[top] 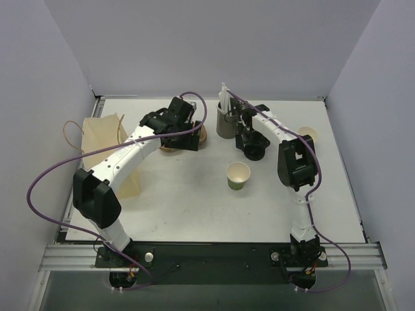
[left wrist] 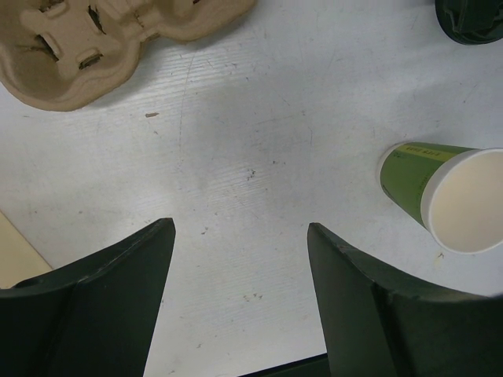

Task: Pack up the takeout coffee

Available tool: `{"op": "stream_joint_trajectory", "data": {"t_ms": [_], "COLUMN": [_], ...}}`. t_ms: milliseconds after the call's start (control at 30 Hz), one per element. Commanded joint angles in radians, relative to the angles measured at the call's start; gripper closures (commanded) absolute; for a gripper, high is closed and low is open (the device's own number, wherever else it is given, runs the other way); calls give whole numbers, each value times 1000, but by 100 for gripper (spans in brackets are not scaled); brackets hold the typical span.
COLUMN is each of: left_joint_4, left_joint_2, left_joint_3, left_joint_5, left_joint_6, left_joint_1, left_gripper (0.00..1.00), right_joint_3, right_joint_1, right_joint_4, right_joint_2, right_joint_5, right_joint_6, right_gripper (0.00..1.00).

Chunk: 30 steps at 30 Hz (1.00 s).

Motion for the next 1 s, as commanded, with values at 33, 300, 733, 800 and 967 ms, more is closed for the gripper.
{"op": "stream_joint_trajectory", "data": {"t_ms": [33,300,733,800,967], "left_joint_4": [-11,-14,-20,-22,-22], "left_joint_2": [17,23,34,34,39], "left_joint_3": [61,67,77,75,77], "left_joint_5": [10,7,10,10,12], "left_joint_6": [12,15,22,22,22], "left_joint_1": [4,4,6,6,6], "left_gripper": [21,21,21,21,21], "right_joint_3": [30,25,-12,-12,-13], "right_joint_1": [-4,-2,-16,-18,-25], "right_joint_4": [-40,-39,-16,-16,-11], "right_joint_2": [10,-27,-72,-73,-59], "right_joint_5": [31,38,32,29,5], "right_joint_6": [1,4,11,13,16], "right_gripper": [18,18,16,16,18]}}
